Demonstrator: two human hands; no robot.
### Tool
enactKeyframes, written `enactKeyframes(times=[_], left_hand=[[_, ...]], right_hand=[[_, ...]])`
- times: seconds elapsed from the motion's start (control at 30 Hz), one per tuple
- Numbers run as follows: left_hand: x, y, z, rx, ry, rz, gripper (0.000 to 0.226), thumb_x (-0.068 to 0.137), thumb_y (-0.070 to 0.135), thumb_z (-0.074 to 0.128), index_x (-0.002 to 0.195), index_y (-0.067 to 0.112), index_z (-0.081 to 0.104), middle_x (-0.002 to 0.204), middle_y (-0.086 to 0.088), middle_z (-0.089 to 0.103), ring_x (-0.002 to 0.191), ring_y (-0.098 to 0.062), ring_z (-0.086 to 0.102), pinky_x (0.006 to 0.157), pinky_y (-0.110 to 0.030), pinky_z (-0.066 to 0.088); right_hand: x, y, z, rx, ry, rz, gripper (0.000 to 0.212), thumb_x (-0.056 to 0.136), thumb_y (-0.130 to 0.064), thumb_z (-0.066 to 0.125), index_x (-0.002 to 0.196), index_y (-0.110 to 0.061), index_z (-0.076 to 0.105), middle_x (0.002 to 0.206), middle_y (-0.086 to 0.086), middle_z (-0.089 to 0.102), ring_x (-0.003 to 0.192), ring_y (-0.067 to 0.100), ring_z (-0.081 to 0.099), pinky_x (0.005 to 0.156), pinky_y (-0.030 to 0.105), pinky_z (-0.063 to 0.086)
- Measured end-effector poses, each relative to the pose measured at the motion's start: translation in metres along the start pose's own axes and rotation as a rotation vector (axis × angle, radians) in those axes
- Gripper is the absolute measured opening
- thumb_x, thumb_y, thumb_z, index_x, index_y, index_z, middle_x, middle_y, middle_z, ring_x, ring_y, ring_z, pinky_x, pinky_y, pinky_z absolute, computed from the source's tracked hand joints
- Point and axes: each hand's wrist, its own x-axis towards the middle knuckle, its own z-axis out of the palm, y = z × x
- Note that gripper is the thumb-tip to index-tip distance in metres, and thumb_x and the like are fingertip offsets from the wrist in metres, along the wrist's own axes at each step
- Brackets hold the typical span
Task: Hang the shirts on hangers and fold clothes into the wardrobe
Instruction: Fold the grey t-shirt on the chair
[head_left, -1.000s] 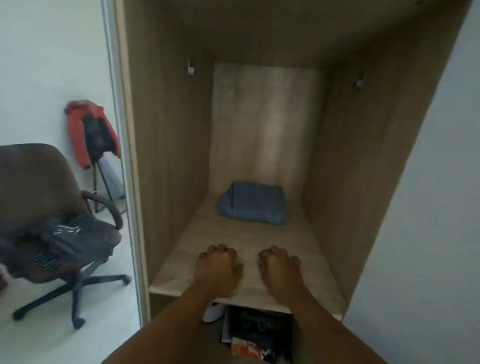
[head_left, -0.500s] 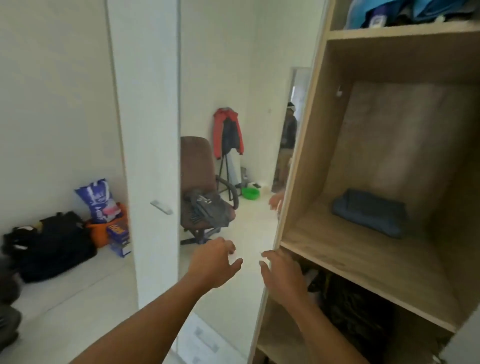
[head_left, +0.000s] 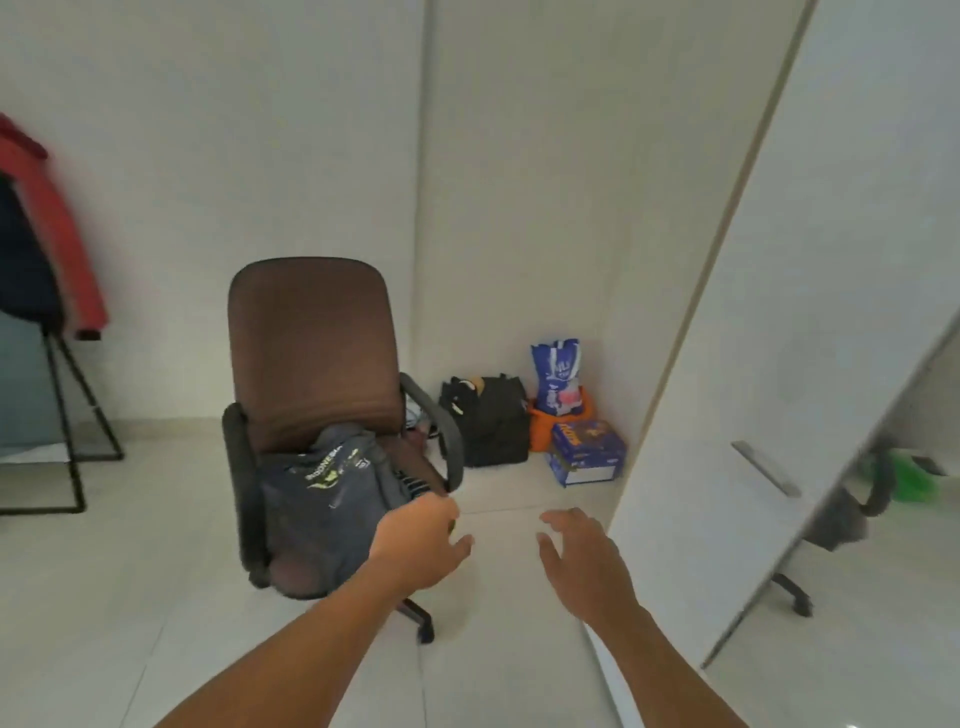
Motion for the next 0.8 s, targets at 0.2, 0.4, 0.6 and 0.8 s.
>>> enactKeyframes(times=[0.2, 0.4, 0.6, 0.8], left_hand=[[0.028, -0.159, -0.025, -0.095, 0.035, -0.229, 0.047, 0.09, 0.058, 0.055, 0.127, 0.029, 0.058, 0.128, 0.005, 0.059, 0.116, -0.02, 0.058, 0.097, -0.036, 0.049], [0.05, -0.254, -0.037, -0.134, 0.066, -0.373, 0.049, 0.088, 0.059, 0.057, 0.128, 0.032, 0.058, 0.126, 0.008, 0.061, 0.114, -0.017, 0.06, 0.094, -0.033, 0.049], [0.099, -0.309, -0.031, -0.126, 0.064, -0.451, 0.046, 0.087, 0.059, 0.057, 0.125, 0.033, 0.059, 0.122, 0.008, 0.063, 0.108, -0.016, 0.061, 0.086, -0.031, 0.049], [0.182, -0.347, -0.011, -0.148, 0.047, -0.513, 0.045, 0.087, 0.058, 0.058, 0.123, 0.033, 0.06, 0.115, 0.009, 0.065, 0.102, -0.015, 0.062, 0.085, -0.032, 0.052]], right_hand=[[0.092, -0.121, 0.093, 0.015, -0.157, -0.135, 0.036, 0.103, -0.038, 0.044, 0.136, -0.025, 0.053, 0.134, -0.004, 0.056, 0.122, 0.014, 0.052, 0.105, 0.031, 0.042], [0.161, -0.188, 0.145, 0.004, -0.227, -0.225, 0.036, 0.102, -0.039, 0.048, 0.133, -0.024, 0.055, 0.132, -0.001, 0.059, 0.119, 0.02, 0.056, 0.101, 0.035, 0.047], [0.24, -0.204, 0.183, 0.002, -0.293, -0.279, 0.035, 0.101, -0.04, 0.048, 0.132, -0.025, 0.056, 0.127, -0.002, 0.059, 0.116, 0.02, 0.058, 0.097, 0.04, 0.049], [0.344, -0.199, 0.233, 0.015, -0.351, -0.326, 0.035, 0.101, -0.04, 0.051, 0.133, -0.026, 0.055, 0.127, -0.004, 0.06, 0.115, 0.015, 0.058, 0.097, 0.034, 0.051]])
